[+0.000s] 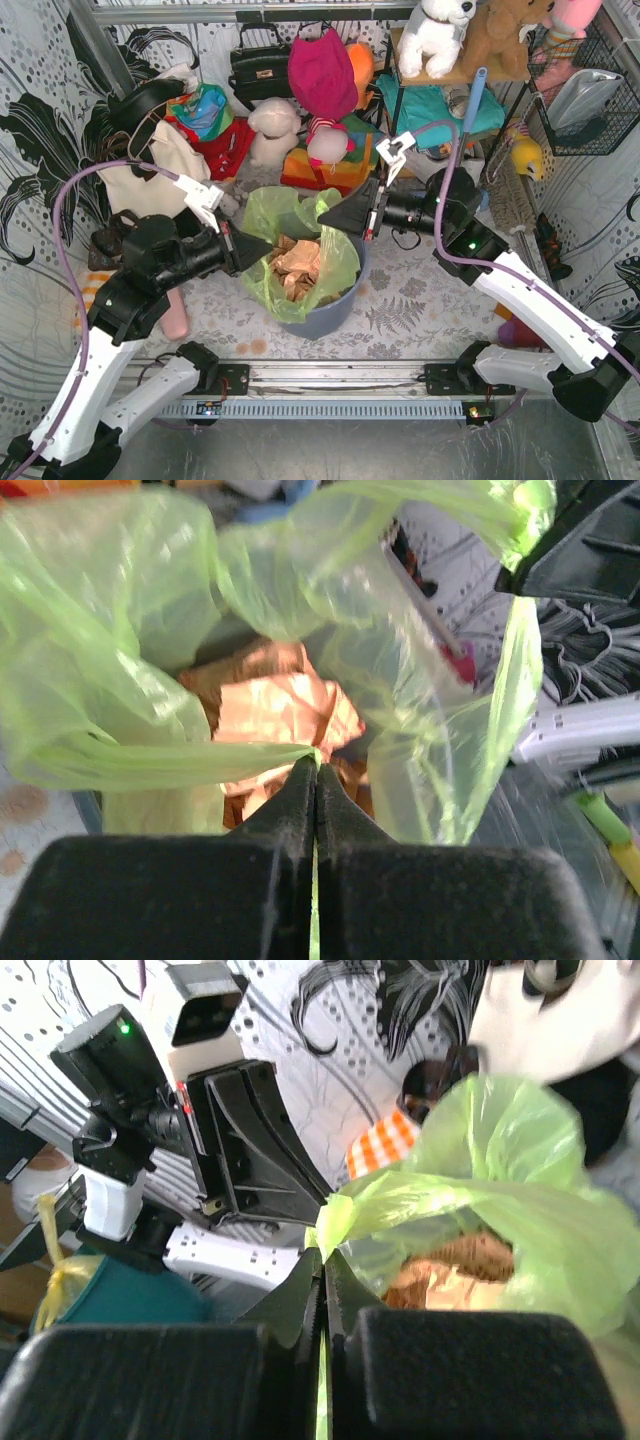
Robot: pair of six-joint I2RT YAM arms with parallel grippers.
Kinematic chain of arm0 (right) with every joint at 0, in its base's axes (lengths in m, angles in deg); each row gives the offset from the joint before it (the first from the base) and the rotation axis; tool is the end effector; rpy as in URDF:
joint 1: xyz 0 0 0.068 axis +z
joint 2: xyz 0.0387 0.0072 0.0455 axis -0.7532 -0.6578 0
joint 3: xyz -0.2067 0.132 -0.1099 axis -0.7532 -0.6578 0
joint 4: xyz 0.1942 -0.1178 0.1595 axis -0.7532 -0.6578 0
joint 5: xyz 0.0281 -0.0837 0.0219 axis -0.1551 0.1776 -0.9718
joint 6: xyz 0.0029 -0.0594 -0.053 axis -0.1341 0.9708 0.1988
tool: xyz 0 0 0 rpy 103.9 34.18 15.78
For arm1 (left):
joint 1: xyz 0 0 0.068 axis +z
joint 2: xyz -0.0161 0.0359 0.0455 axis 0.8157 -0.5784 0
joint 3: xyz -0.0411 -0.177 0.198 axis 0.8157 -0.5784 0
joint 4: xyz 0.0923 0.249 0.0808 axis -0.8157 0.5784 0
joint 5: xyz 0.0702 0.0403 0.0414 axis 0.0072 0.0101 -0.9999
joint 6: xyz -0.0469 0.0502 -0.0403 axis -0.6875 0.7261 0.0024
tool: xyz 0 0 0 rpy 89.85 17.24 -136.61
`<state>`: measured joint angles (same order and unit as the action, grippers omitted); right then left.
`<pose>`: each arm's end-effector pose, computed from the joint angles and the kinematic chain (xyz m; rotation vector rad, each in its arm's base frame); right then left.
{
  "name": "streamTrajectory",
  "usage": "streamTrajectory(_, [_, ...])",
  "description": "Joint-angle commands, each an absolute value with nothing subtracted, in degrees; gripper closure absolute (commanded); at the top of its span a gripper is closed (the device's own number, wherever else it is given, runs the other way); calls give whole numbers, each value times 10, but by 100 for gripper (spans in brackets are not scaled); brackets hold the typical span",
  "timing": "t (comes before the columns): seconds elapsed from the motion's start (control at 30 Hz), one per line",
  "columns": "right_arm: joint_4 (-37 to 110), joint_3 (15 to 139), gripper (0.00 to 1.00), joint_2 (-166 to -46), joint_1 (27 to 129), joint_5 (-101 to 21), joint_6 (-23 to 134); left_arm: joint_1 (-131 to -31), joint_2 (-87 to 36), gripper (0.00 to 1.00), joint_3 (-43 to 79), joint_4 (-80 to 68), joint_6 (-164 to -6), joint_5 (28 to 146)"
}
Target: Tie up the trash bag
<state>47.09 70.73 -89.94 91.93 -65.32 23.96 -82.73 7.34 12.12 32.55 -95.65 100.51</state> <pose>0.1898 0.2281 0.4606 -0.6058 1.4267 1.5404 0.1445 -0.1060 0.4205 0.3810 1.8377 -0.9559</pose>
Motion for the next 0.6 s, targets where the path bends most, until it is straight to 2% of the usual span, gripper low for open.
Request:
streamTrajectory(0.0, [511, 657, 100, -868, 922, -713, 183, -826, 93, 100, 85, 359, -961, 1077])
streamTrajectory(0.23, [501, 588, 100, -837, 927, -798, 155, -826, 145, 100, 57, 399, -939, 1170])
streamTrajectory(0.57, [448, 559, 100, -828, 935, -824, 183, -826, 171, 100, 14, 475, -861, 1284])
